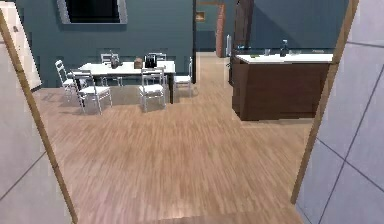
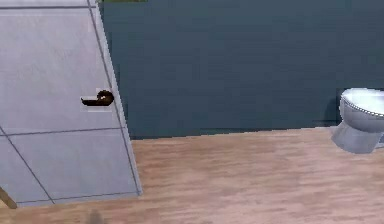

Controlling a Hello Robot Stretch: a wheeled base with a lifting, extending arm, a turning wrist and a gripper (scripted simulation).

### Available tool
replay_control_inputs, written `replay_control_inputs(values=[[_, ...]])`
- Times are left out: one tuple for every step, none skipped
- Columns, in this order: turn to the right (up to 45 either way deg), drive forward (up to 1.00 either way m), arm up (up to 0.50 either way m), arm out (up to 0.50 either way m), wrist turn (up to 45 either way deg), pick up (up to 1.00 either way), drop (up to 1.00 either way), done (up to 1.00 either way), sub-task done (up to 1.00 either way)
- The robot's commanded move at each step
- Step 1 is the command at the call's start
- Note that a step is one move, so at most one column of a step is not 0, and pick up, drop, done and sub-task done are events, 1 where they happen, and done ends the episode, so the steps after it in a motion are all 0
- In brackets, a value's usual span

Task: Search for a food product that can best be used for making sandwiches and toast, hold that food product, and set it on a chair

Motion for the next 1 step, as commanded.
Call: replay_control_inputs(values=[[-3.0,0.0,0.0,0.0,0.0,0.0,0.0,0.0,0.0]])
